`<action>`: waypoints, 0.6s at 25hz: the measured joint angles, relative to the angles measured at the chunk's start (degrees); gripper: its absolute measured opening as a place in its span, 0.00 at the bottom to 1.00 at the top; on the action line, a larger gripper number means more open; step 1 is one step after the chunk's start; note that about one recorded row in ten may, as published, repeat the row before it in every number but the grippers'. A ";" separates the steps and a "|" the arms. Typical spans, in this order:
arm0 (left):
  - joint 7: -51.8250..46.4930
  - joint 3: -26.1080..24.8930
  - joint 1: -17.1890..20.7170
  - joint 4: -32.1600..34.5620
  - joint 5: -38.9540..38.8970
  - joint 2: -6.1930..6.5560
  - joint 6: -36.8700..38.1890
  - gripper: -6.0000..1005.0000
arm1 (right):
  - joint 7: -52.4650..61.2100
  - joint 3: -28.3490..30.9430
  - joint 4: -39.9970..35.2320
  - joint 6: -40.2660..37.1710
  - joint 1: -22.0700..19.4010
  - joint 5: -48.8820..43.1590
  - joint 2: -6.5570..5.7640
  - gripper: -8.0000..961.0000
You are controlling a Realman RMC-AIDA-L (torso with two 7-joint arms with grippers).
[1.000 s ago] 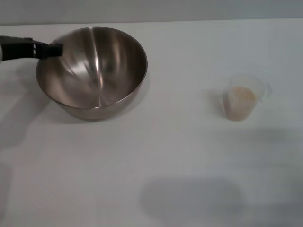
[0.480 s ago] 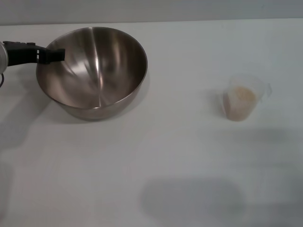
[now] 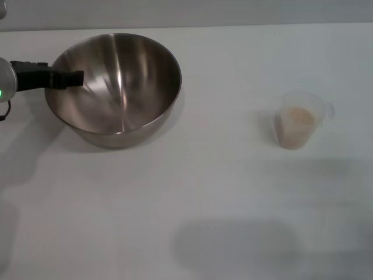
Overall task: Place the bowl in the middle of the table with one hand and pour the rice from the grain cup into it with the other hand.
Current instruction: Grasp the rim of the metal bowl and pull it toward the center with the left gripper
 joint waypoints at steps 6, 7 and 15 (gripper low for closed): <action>0.16 0.57 -0.03 0.56 -0.02 0.06 0.57 0.74 | 0.00 -0.06 0.00 0.00 0.00 0.00 0.00 0.85; 0.17 0.60 -0.03 0.64 -0.02 0.05 0.73 0.74 | 0.00 -0.06 0.00 -0.01 0.00 0.00 0.00 0.85; 0.48 0.54 -1.39 2.71 -0.04 0.10 1.33 0.72 | 0.00 -0.13 -0.09 -0.01 0.00 0.03 0.00 0.85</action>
